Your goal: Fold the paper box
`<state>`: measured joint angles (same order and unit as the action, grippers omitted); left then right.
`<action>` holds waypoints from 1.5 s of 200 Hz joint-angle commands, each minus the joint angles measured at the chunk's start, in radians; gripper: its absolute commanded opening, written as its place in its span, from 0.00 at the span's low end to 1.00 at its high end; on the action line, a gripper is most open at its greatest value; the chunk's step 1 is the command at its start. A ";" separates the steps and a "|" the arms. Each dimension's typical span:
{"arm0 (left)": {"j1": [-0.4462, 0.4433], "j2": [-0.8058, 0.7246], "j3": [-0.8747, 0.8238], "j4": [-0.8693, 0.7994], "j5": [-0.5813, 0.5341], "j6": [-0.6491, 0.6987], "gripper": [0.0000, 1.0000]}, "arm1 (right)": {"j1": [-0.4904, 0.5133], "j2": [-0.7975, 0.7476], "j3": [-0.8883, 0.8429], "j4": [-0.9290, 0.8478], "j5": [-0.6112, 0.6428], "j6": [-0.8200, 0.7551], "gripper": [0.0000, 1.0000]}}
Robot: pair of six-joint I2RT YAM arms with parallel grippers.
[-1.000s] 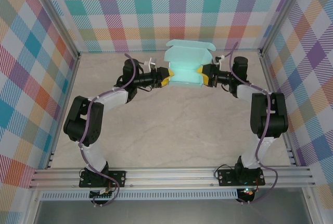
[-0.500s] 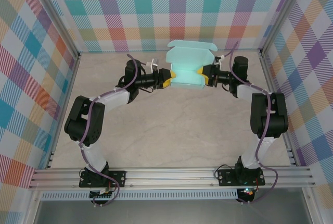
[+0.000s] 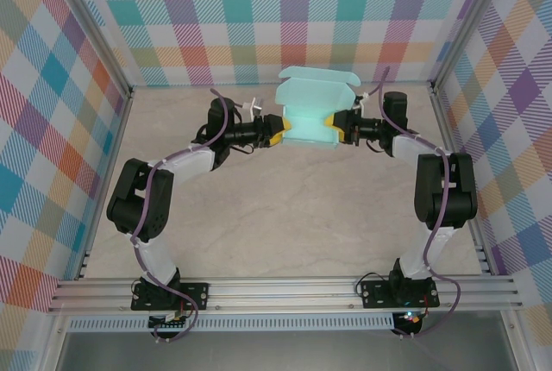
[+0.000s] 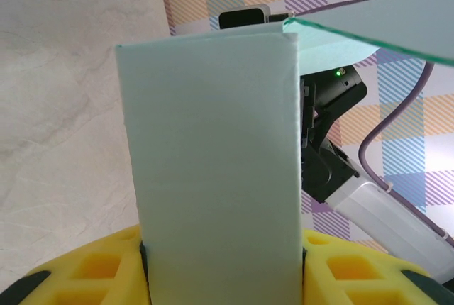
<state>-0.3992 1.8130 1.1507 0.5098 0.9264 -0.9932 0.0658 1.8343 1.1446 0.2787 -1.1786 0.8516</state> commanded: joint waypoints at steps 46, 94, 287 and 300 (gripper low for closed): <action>-0.040 0.015 0.047 -0.069 0.022 0.063 0.22 | 0.046 -0.010 0.070 -0.203 0.008 -0.165 0.33; -0.045 0.008 0.053 -0.132 0.017 0.122 0.22 | 0.051 -0.010 0.079 -0.250 0.028 -0.183 0.29; 0.017 0.196 -0.003 -0.244 -0.130 0.223 0.24 | 0.026 -0.060 -0.062 -0.515 0.341 -0.541 0.79; 0.019 0.219 0.003 -0.261 -0.132 0.239 0.24 | 0.025 -0.072 -0.056 -0.543 0.384 -0.554 0.79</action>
<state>-0.3889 2.0018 1.1618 0.2604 0.8040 -0.7910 0.0921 1.7885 1.0851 -0.2188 -0.8375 0.3656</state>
